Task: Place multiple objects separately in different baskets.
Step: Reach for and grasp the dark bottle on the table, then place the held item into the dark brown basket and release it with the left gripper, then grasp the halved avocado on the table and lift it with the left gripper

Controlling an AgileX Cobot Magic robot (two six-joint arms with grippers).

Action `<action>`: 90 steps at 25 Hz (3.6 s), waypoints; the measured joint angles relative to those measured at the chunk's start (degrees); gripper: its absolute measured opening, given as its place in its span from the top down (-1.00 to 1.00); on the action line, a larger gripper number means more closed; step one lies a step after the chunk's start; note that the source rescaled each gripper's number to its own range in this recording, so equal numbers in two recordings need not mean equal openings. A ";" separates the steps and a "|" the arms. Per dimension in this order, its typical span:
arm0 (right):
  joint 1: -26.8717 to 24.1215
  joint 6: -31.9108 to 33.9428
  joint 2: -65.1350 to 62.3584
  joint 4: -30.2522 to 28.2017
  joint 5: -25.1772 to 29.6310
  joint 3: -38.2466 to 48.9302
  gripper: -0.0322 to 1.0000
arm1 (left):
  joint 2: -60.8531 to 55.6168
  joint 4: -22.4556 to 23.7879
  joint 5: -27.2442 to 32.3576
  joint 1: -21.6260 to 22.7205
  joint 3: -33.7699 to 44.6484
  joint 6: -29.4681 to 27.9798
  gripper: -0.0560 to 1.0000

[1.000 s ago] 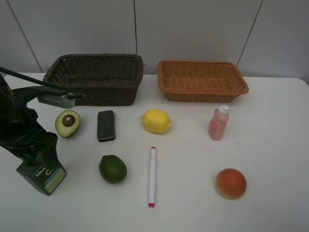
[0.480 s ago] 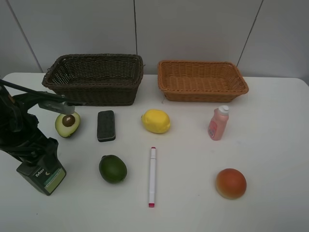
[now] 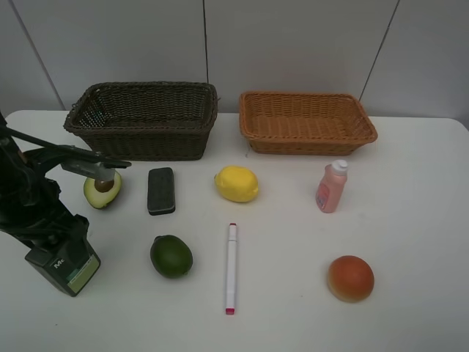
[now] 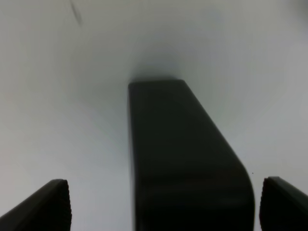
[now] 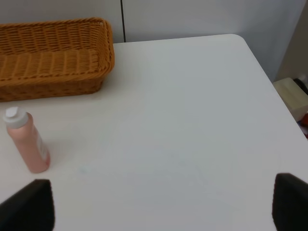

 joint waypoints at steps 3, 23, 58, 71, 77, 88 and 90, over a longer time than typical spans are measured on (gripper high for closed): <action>0.00 0.00 0.00 0.00 0.00 0.00 -0.99 | 0.70 0.00 -0.09 0.00 0.00 0.00 -1.00; 0.00 0.00 0.00 0.00 0.00 0.00 -0.99 | -3.98 -0.48 11.97 0.00 -9.21 -5.65 0.88; 0.00 0.00 0.00 0.00 0.00 0.00 -0.99 | 44.15 10.61 23.42 6.77 -84.17 -21.92 -0.43; 0.00 0.00 0.00 0.00 0.00 0.00 -0.99 | 31.24 2.84 23.52 6.19 -78.60 -21.57 -0.45; 0.00 0.00 0.00 0.00 0.00 0.00 -0.99 | 9.29 3.53 23.48 6.01 -51.18 -20.95 -0.45; 0.00 0.00 0.00 0.00 0.00 0.00 -0.99 | -11.07 6.18 15.24 6.01 -13.57 -20.90 -0.45; 0.00 0.00 0.00 0.00 0.00 0.00 -0.99 | -10.30 6.25 8.54 6.01 -9.73 -20.90 -0.45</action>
